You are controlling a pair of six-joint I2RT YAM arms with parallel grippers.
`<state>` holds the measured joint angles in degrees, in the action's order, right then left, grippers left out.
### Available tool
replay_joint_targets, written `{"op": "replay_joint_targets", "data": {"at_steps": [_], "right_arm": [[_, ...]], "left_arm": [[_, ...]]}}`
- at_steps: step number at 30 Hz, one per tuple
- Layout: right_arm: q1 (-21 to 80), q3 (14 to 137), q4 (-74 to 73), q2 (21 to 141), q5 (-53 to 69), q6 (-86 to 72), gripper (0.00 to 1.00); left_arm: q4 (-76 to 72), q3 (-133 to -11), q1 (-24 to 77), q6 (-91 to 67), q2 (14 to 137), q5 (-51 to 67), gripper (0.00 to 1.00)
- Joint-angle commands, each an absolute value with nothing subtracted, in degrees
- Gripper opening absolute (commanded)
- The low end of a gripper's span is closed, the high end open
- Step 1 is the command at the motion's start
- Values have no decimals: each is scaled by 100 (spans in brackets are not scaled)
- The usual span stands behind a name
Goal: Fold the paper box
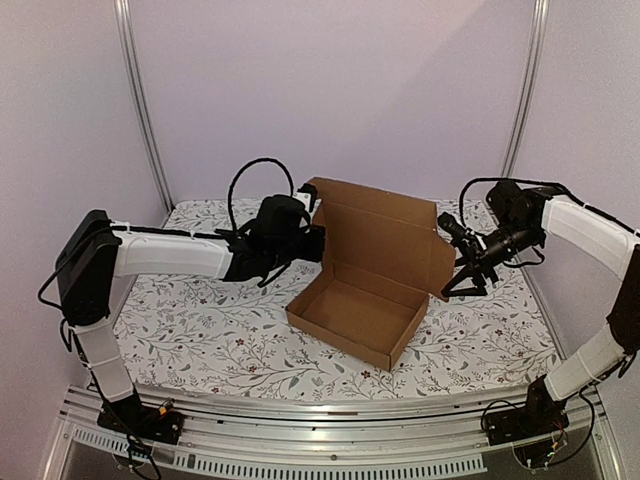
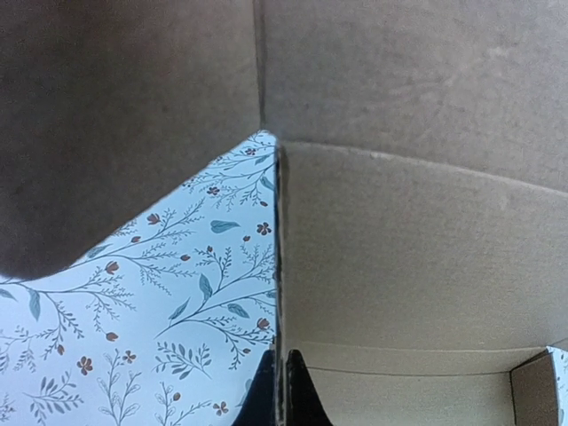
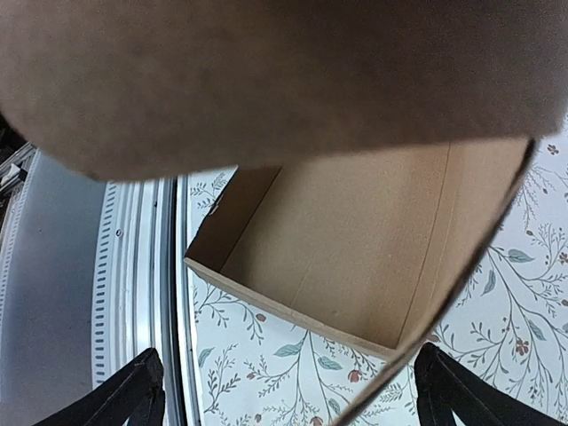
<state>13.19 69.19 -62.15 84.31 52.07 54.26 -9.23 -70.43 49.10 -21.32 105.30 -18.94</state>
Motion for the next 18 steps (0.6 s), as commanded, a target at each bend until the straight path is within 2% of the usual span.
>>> {"op": "replay_joint_targets", "data": {"at_steps": [1, 4, 9, 15, 18], "right_arm": [[1113, 7567, -7510, 8282, 4918, 6150, 98], [966, 8008, -8246, 8425, 4767, 6948, 98], [518, 8293, -8501, 8622, 4676, 7441, 94], [-229, 8865, -8542, 9087, 4905, 7751, 84], [-268, 8858, -7945, 9293, 4814, 7432, 79]], "left_arm": [[-595, -6845, 5023, -1940, 10396, -1911, 0], [-636, -6784, 5027, -1890, 10356, -1867, 0], [-730, -6695, 5027, -1893, 10316, -1803, 0], [-717, -6718, 5027, -1833, 10295, -1761, 0], [-696, -6749, 5027, -1822, 10293, -1756, 0]]}}
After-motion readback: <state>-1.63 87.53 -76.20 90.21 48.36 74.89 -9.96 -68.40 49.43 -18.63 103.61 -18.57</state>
